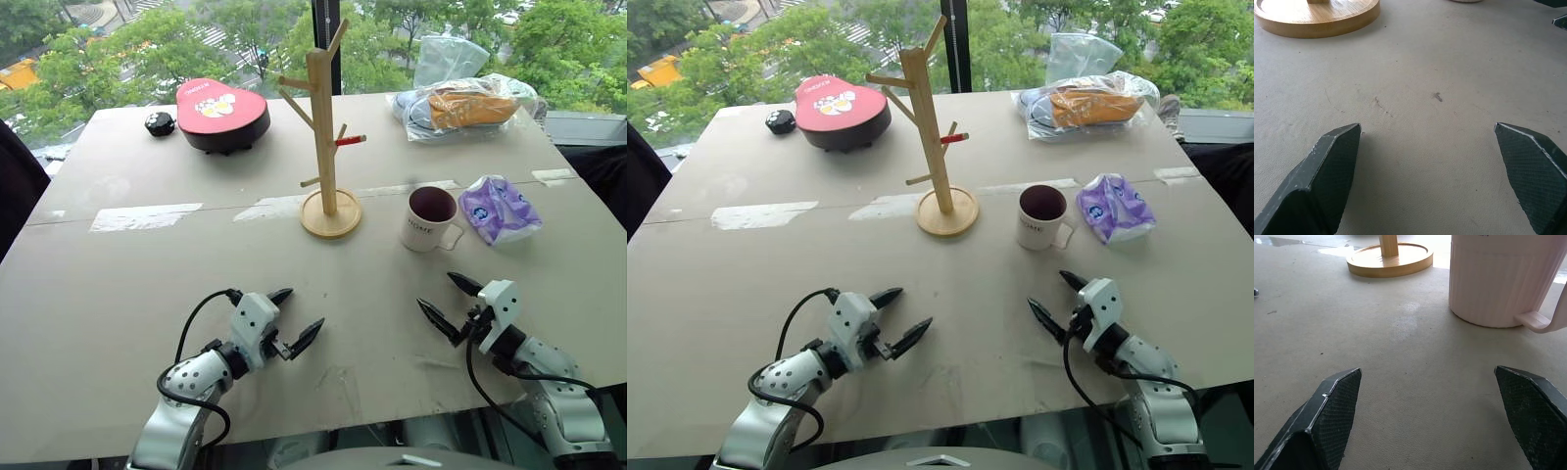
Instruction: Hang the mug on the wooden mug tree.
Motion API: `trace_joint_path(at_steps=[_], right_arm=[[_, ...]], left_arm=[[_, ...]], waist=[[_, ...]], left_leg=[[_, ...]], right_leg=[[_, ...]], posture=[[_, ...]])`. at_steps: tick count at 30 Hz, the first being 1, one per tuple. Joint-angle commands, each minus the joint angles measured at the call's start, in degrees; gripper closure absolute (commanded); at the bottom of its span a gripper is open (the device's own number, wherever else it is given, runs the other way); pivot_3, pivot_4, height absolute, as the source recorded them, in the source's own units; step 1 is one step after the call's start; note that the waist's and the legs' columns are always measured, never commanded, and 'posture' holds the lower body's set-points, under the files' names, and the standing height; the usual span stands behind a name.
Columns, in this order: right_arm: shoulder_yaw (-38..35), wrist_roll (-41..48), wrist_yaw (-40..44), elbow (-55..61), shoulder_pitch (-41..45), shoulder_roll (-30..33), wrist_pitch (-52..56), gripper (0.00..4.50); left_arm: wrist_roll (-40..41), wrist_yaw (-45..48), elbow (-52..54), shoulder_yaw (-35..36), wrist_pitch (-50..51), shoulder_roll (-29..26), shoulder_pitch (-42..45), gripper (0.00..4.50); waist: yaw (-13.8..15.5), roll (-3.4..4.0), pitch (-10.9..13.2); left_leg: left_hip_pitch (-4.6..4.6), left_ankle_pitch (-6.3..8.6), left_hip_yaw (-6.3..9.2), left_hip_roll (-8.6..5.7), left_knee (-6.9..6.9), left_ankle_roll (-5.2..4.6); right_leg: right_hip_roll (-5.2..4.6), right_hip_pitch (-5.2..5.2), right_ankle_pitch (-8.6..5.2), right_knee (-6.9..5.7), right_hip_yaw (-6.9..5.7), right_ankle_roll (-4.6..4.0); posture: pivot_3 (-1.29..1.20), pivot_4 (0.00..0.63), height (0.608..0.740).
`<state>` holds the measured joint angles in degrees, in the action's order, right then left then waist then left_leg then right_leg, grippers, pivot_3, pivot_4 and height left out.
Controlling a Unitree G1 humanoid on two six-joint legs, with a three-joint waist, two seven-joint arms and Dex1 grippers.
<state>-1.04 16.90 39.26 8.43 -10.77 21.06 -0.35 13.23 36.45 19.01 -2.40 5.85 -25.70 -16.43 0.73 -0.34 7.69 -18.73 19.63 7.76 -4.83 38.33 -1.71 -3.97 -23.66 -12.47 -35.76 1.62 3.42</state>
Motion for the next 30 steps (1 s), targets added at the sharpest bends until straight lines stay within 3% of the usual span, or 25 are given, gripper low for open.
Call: trace_joint_path(at_steps=[1,24,30], right_arm=[[-0.4,0.1,-0.3,0.3,-0.9,0.2,0.0,0.1],[-0.3,0.1,-2.0,1.4,-0.8,-0.5,0.1,0.1],[-2.8,0.2,-7.1,2.0,2.9,-1.8,1.4,0.1]], left_arm=[[-0.2,-0.6,0.4,0.5,0.8,-0.5,-0.5,0.0],[0.8,0.8,0.4,0.6,1.0,-0.6,0.9,0.0],[2.0,1.6,6.8,-1.7,5.9,-1.2,7.6,0.0]], waist=[[0.0,0.0,0.0],[0.1,0.0,0.0],[0.1,0.01,0.1]], left_leg=[[0.0,0.0,0.0,0.0,0.0,0.0],[0.0,0.0,0.0,0.0,0.0,0.0],[-0.01,0.0,0.02,-0.02,0.02,0.0]], right_leg=[[0.0,0.0,0.0,0.0,0.0,0.0],[0.0,0.0,0.0,0.0,-0.01,0.0],[0.05,0.0,0.01,-0.01,-0.03,0.01]], posture=[[0.0,0.15,0.74],[0.0,0.15,0.74],[0.0,0.15,0.74]])
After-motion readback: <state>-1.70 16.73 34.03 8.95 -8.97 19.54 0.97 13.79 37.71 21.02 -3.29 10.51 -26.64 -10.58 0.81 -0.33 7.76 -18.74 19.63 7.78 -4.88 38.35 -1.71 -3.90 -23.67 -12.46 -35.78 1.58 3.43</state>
